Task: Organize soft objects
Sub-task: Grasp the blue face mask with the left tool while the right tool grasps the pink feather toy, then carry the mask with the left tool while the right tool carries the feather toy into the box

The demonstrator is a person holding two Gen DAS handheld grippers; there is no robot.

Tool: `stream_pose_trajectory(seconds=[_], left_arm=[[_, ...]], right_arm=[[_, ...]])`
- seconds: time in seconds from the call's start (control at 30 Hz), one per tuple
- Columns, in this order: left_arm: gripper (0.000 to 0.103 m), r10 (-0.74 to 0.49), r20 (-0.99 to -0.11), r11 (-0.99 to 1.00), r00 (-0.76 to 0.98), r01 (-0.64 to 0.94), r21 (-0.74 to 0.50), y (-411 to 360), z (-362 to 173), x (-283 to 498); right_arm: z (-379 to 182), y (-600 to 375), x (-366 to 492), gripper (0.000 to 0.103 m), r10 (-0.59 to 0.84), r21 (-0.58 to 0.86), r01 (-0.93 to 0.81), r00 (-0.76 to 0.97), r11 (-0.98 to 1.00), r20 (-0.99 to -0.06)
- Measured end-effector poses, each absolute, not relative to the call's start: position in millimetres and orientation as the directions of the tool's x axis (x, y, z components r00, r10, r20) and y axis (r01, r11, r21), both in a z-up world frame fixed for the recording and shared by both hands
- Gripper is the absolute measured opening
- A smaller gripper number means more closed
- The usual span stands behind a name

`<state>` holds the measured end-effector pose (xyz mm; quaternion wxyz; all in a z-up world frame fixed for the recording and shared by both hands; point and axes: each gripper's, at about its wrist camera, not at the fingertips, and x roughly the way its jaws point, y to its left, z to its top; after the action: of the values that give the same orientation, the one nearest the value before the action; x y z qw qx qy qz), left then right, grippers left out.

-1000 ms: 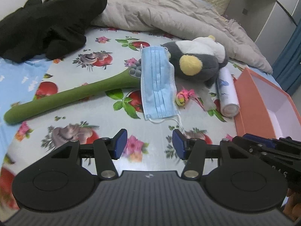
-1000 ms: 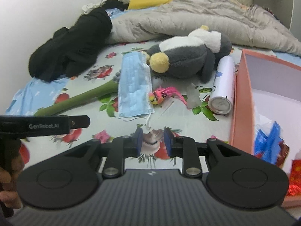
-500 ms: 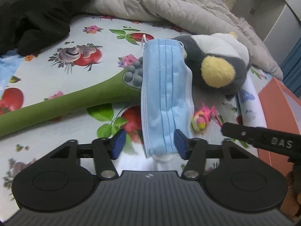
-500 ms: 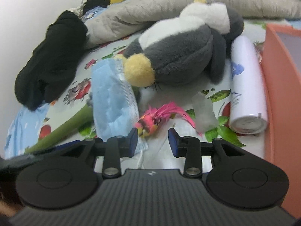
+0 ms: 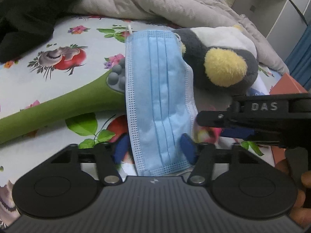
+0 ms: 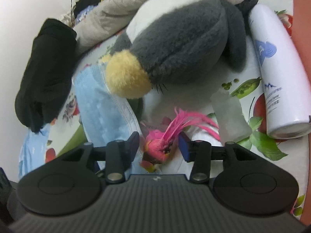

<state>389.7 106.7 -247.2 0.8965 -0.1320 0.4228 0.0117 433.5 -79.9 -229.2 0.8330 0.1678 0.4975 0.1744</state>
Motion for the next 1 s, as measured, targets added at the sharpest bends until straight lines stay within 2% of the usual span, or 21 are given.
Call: stream_pose_trajectory(seconds=[0.03, 0.07, 0.13, 0.23, 0.57, 1.0], left_arm=[[0.045, -0.085, -0.762, 0.966, 0.641, -0.134, -0.220, 105, -247, 390], [0.036, -0.093, -0.762, 0.965, 0.641, -0.132, -0.229, 105, -246, 391], [0.028, -0.101, -0.764, 0.959, 0.637, -0.143, -0.246, 106, -245, 391], [0.012, -0.100, -0.760, 0.957, 0.642, -0.146, -0.250, 106, -240, 388], [0.009, -0.100, -0.731, 0.957, 0.675, -0.135, -0.256, 102, -206, 360], [0.008, -0.093, -0.727, 0.955, 0.681, -0.145, -0.257, 88, -169, 287]], right_arm=[[-230, -79, 433, 0.047, 0.456, 0.449, -0.128, 0.445, 0.884, -0.771], [-229, -77, 432, 0.047, 0.454, 0.443, -0.137, 0.447, 0.886, -0.771], [-228, -75, 431, 0.037, 0.445, 0.426, -0.149, 0.452, 0.892, -0.773], [-224, -74, 429, 0.035, 0.438, 0.411, -0.164, 0.462, 0.897, -0.771], [-197, -87, 405, 0.035, 0.427, 0.385, -0.190, 0.499, 0.903, -0.754], [-162, -110, 325, 0.035, 0.412, 0.345, -0.227, 0.519, 0.911, -0.749]])
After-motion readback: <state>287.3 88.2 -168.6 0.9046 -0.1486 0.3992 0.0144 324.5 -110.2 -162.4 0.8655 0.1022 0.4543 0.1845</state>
